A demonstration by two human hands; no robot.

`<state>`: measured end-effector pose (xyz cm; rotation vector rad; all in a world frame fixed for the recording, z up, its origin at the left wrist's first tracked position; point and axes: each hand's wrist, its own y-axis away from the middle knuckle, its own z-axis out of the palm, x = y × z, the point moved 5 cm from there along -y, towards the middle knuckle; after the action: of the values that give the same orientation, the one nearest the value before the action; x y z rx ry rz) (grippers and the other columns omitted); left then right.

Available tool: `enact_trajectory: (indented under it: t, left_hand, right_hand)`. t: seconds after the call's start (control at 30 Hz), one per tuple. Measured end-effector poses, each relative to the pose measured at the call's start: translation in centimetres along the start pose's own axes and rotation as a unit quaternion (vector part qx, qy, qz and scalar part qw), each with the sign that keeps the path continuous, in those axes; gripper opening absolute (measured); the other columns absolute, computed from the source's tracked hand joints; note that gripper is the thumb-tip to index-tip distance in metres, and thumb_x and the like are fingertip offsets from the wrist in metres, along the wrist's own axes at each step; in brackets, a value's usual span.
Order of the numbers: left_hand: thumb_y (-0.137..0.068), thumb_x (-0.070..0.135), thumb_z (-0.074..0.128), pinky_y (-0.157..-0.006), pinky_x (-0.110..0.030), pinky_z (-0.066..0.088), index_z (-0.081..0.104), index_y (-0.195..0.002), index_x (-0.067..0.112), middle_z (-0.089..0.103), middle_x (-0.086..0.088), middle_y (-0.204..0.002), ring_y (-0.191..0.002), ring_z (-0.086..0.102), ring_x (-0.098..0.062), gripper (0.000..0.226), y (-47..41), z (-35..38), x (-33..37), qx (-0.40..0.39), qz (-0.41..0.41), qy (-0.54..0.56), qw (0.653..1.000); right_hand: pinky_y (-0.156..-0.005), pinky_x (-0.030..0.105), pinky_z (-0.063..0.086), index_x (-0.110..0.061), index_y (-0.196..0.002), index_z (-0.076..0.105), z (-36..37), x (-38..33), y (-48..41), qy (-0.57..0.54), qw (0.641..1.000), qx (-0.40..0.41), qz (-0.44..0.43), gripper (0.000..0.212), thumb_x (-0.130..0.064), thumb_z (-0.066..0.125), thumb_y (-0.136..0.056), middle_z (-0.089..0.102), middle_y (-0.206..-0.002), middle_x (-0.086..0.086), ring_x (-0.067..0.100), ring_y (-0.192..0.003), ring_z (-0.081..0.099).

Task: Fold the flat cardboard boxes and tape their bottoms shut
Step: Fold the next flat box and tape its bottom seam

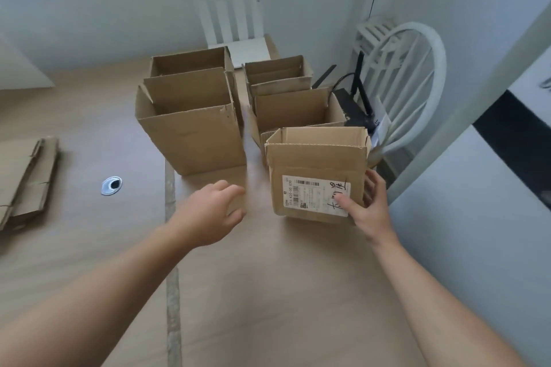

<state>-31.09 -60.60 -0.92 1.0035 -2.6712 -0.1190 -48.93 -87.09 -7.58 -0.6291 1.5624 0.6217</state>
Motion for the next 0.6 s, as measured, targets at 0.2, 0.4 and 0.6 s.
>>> enact_trajectory:
  t: [0.2, 0.4, 0.6]
  left_hand:
    - [-0.095, 0.05, 0.052, -0.091, -0.034, 0.046, 0.052, -0.136, 0.031, 0.053, 0.01, -0.126, -0.119, 0.052, -0.017, 0.045, -4.2, 1.6, 1.0, 0.002, -0.007, 0.017, 1.0]
    - [-0.095, 0.049, 0.053, -0.097, -0.034, 0.044, 0.055, -0.134, 0.029, 0.055, 0.009, -0.124, -0.119, 0.052, -0.017, 0.043, -5.3, 2.9, 0.9, -0.02, -0.001, 0.032, 0.999]
    - [-0.095, 0.046, 0.055, -0.095, -0.034, 0.045, 0.057, -0.132, 0.027, 0.057, 0.007, -0.125, -0.118, 0.053, -0.018, 0.042, -6.0, 2.4, 1.2, -0.024, 0.013, 0.017, 1.0]
  right_hand:
    - [-0.088, 0.016, 0.051, -0.051, -0.132, 0.043, -1.9, 2.0, -4.6, -0.007, 0.999, -0.04, -0.013, 0.084, -0.025, 0.089, -0.067, 0.053, -0.138, -0.015, 0.003, -0.124, 0.055]
    - [-0.09, 0.023, 0.053, -0.057, -0.128, 0.041, -2.4, 5.4, -5.6, 0.034, 0.998, -0.039, 0.036, 0.086, -0.054, 0.091, -0.059, 0.06, -0.124, -0.029, -0.004, -0.117, 0.057]
    - [-0.091, 0.032, 0.051, -0.049, -0.118, 0.048, -1.2, 6.1, -6.8, 0.056, 0.997, 0.005, 0.06, 0.07, -0.049, 0.087, -0.06, 0.065, -0.113, -0.028, -0.004, -0.106, 0.061]
